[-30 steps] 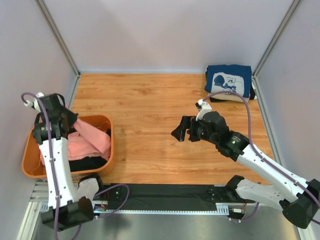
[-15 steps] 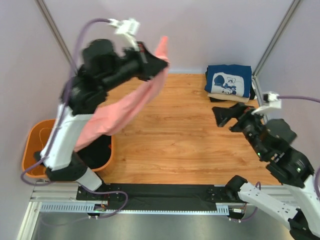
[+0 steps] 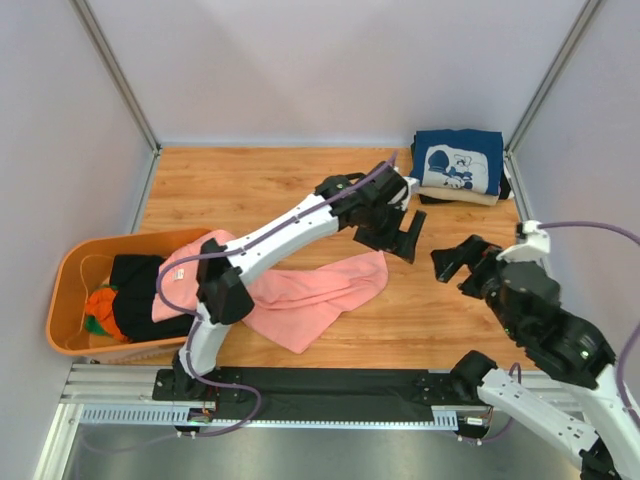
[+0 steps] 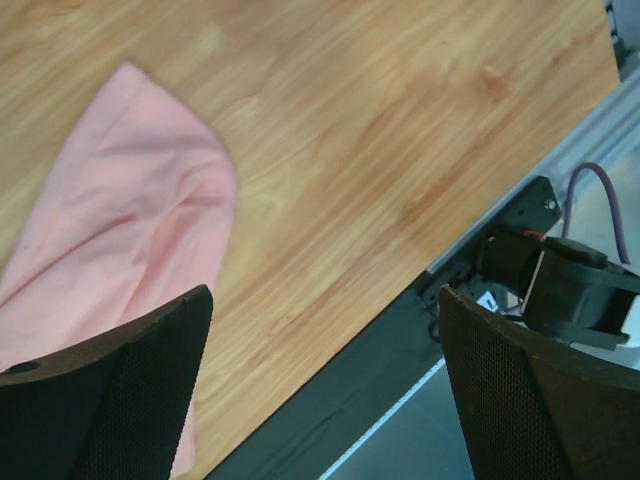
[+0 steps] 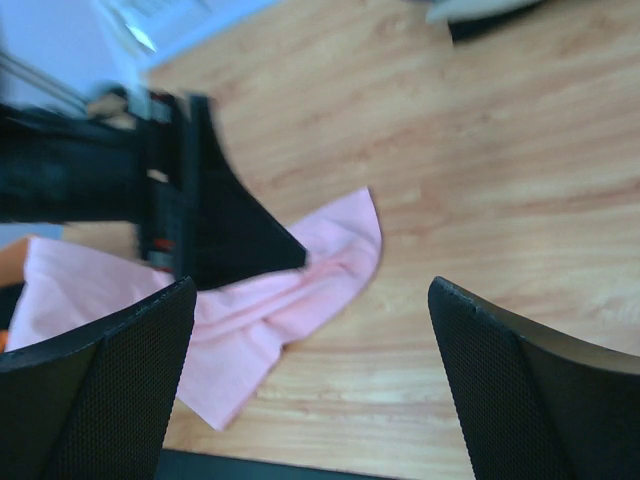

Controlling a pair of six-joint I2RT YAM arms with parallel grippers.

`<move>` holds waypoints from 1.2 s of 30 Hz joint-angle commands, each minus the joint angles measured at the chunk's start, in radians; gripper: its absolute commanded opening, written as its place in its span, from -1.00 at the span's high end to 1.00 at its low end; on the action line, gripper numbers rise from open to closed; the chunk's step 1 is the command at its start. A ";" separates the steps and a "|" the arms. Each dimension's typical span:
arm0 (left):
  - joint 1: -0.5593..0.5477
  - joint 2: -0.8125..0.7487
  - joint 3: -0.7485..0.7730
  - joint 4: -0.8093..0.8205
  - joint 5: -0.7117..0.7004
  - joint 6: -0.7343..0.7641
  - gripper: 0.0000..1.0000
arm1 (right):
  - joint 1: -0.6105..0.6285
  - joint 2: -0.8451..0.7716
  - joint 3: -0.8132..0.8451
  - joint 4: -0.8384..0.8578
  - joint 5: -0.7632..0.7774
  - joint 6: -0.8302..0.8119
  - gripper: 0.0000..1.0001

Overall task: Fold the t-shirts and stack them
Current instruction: Move the tshirt to the center of the board

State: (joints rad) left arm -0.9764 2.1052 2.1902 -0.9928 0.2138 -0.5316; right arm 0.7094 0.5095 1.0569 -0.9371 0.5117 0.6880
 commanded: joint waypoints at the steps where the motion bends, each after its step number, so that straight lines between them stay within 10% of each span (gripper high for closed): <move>1: 0.074 -0.241 -0.051 -0.050 -0.122 0.028 -0.99 | -0.002 0.098 -0.121 0.007 -0.128 0.097 -1.00; 10: 0.226 -0.605 -0.407 -0.098 -0.338 0.085 -0.99 | -0.163 0.591 -0.232 0.446 -0.456 0.053 -0.94; 20: 0.369 -0.935 -0.710 -0.035 -0.393 0.125 -0.99 | -0.228 1.182 0.055 0.468 -0.486 -0.073 -0.79; 30: 0.426 -1.067 -0.825 -0.014 -0.413 0.176 -0.99 | -0.222 1.348 0.100 0.451 -0.463 -0.050 -0.72; 33: 0.432 -1.077 -0.848 -0.006 -0.412 0.180 -0.99 | -0.222 1.390 0.139 0.425 -0.454 -0.053 -0.63; 36: 0.436 -1.090 -0.865 -0.007 -0.410 0.180 -0.99 | -0.217 1.442 0.201 0.370 -0.432 -0.064 -0.13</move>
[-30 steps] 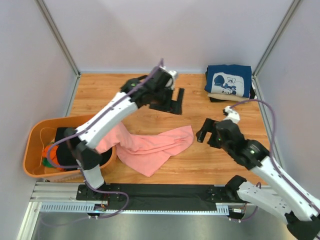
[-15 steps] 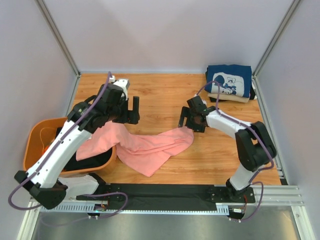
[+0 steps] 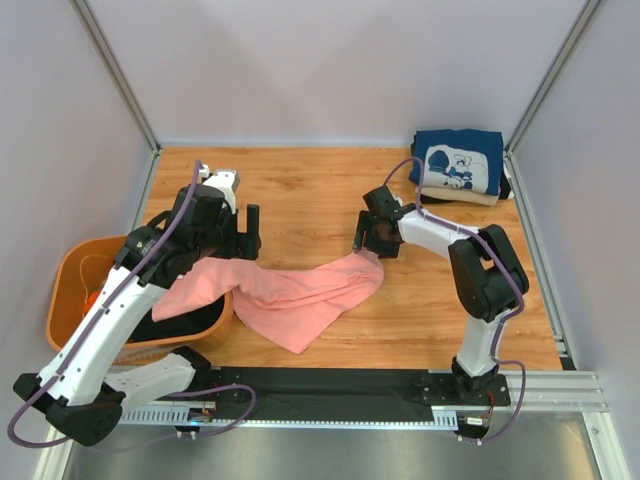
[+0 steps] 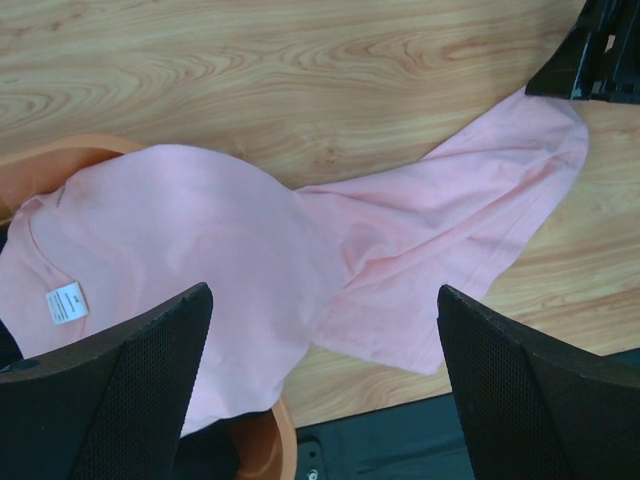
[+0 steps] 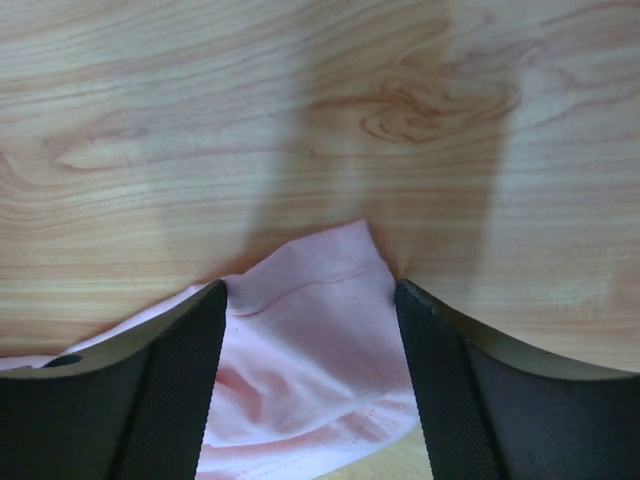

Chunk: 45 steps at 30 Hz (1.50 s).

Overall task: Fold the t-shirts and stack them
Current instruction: Move the tshirt to the center of the board

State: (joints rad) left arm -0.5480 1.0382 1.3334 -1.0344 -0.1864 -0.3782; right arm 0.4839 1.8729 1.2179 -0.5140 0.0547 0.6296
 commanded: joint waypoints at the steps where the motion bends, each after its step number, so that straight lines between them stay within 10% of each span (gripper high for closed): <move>1: 0.010 -0.030 -0.016 0.034 -0.010 0.027 -0.99 | 0.015 0.107 0.052 -0.067 0.028 -0.010 0.01; 8: 0.017 -0.116 -0.062 0.020 -0.027 0.024 -0.99 | 0.051 0.172 0.147 -0.156 0.069 -0.034 1.00; 21: 0.022 -0.135 0.151 -0.096 -0.093 0.024 -0.99 | -0.010 -0.503 0.294 -0.423 0.287 -0.119 1.00; 30: 0.022 -0.038 0.283 -0.096 0.014 -0.031 -0.97 | -0.364 -0.894 0.171 -0.512 0.189 -0.177 1.00; 45: 0.058 0.075 0.038 -0.006 -0.168 0.045 -0.98 | -0.952 -0.855 0.084 -0.432 -0.206 -0.166 1.00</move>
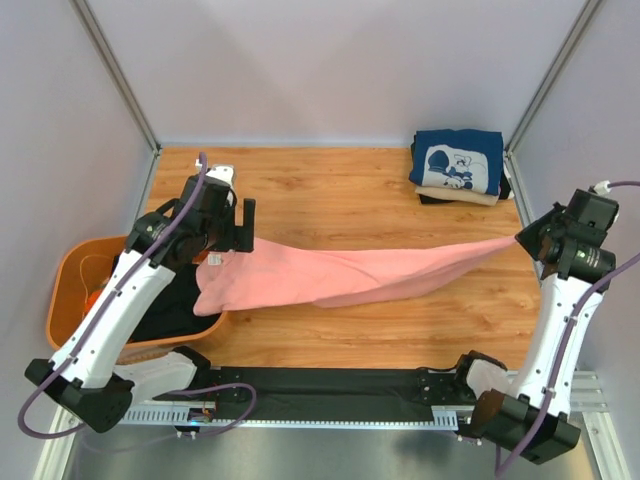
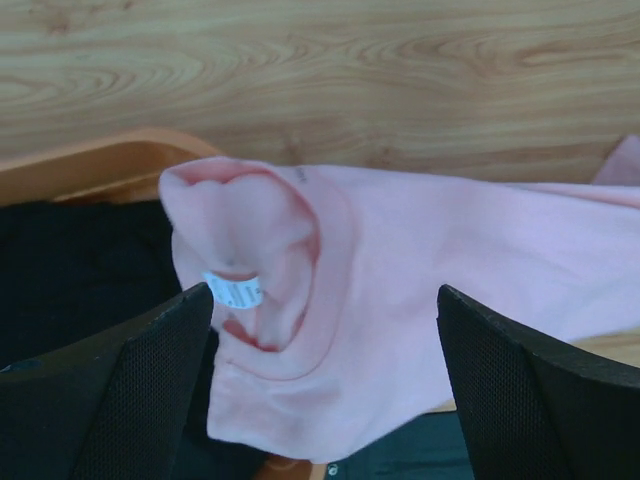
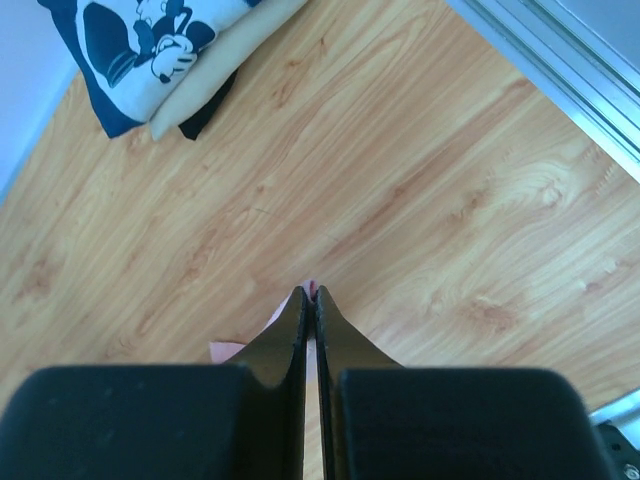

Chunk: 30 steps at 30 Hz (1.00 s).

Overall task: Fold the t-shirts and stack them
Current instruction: Move the tshirt to the center of the board

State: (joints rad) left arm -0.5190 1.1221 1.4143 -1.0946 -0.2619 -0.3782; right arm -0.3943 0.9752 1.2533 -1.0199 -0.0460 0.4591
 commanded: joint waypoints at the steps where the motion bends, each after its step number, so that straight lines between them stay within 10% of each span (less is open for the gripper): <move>1: 0.072 -0.001 -0.044 0.050 -0.059 0.042 -0.98 | -0.104 0.052 0.047 0.093 -0.141 0.015 1.00; 16: 0.099 0.103 -0.067 0.173 0.251 -0.007 -0.87 | -0.082 0.191 -0.107 0.247 -0.151 0.072 1.00; 30: 0.036 0.407 0.058 0.190 0.220 -0.018 -0.85 | -0.218 0.322 -0.017 0.268 -0.107 0.052 1.00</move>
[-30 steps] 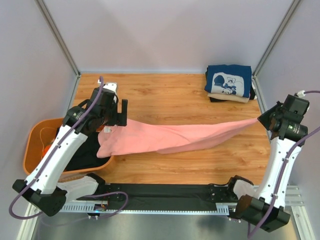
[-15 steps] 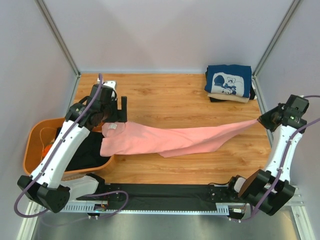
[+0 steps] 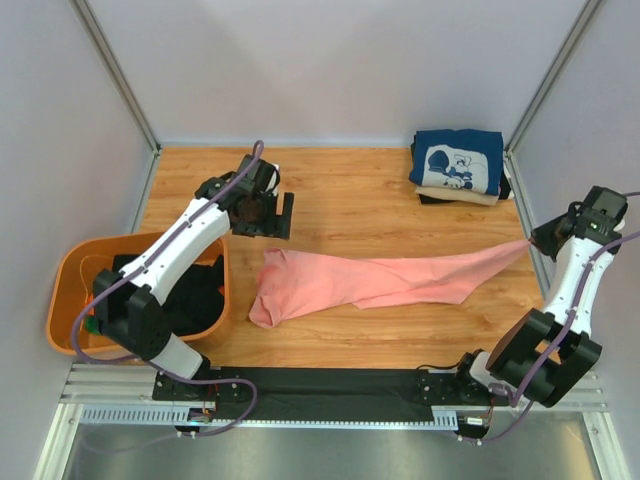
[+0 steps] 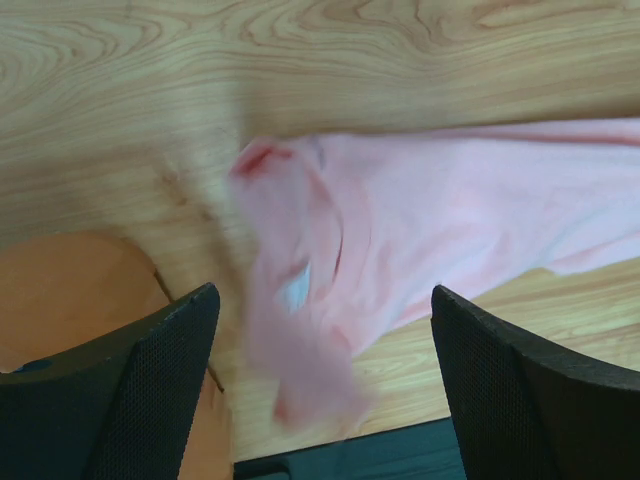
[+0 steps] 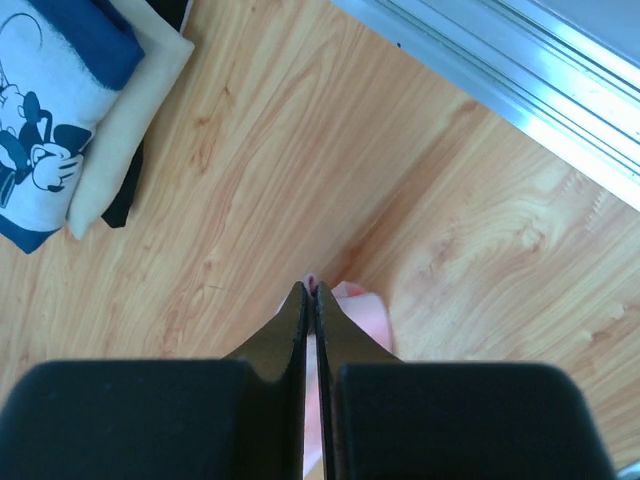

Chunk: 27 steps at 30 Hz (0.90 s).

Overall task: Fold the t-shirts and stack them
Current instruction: Move the tshirt to the center of the board, then flatten the tshirt out

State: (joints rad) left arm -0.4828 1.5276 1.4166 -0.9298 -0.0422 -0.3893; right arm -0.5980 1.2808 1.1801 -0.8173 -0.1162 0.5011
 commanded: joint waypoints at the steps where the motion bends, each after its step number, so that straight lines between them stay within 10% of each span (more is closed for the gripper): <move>1: 0.000 0.011 0.059 0.026 -0.004 -0.008 -0.85 | 0.000 0.021 0.053 0.093 -0.057 0.014 1.00; 20: 0.000 0.387 0.050 0.137 -0.100 -0.189 -0.67 | 0.159 0.114 -0.028 0.156 -0.065 -0.041 0.99; 27: 0.003 0.479 0.111 0.198 -0.078 -0.210 -0.05 | 0.185 0.130 -0.031 0.165 -0.073 -0.042 0.99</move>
State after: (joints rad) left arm -0.4828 1.9842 1.4681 -0.7856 -0.1211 -0.5804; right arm -0.4191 1.4090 1.1580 -0.6891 -0.1764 0.4759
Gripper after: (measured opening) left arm 0.598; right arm 0.011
